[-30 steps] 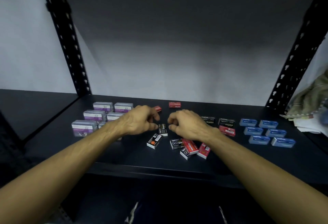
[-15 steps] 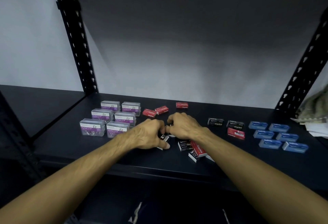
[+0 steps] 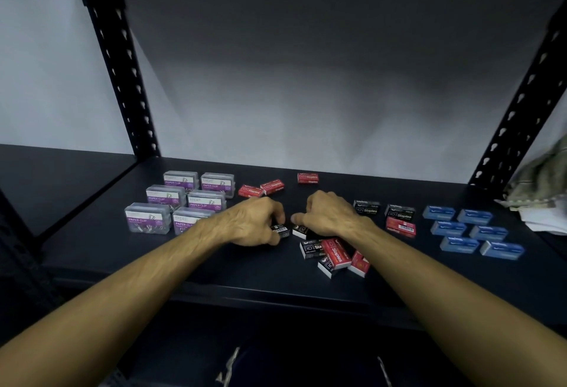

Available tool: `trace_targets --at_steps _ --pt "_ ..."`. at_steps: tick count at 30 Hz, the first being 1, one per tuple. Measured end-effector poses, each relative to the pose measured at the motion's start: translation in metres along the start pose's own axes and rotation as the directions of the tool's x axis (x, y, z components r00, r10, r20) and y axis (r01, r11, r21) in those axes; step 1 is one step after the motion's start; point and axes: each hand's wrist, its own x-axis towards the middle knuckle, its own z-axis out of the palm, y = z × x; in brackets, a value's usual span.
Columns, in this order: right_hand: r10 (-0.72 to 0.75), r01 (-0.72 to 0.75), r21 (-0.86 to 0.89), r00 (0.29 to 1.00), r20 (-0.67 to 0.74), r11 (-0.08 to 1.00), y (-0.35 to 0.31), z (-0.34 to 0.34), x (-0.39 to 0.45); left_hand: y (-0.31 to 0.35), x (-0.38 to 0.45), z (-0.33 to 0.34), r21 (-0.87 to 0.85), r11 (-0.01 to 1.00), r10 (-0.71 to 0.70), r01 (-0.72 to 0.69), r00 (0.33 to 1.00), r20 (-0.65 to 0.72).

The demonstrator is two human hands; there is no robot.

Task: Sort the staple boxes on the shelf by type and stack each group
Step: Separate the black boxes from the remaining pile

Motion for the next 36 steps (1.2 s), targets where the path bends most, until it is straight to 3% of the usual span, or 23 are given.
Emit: trace_targets --at_steps 5,10,14,26,36 --pt "-0.142 0.144 0.038 0.989 -0.049 0.989 0.009 -0.008 -0.003 -0.003 0.004 -0.007 0.006 1.0 0.013 -0.013 1.0 0.015" --pt "-0.295 0.291 0.052 0.945 0.14 0.955 0.011 -0.018 -0.006 -0.005 0.006 -0.014 0.038 0.998 0.042 -0.043 0.999 0.017" --pt "-0.298 0.304 -0.002 0.934 0.197 0.953 0.015 -0.014 -0.004 -0.011 0.013 -0.015 0.033 0.998 0.054 -0.054 0.999 -0.005" --pt "-0.237 0.238 0.003 0.962 0.138 0.971 0.032 -0.012 -0.003 -0.015 0.021 -0.018 0.062 0.998 0.033 -0.032 0.999 -0.017" --pt "-0.271 0.267 0.059 0.96 0.075 0.962 0.033 -0.011 -0.003 -0.015 0.024 -0.016 0.068 0.998 0.017 -0.015 0.999 -0.043"
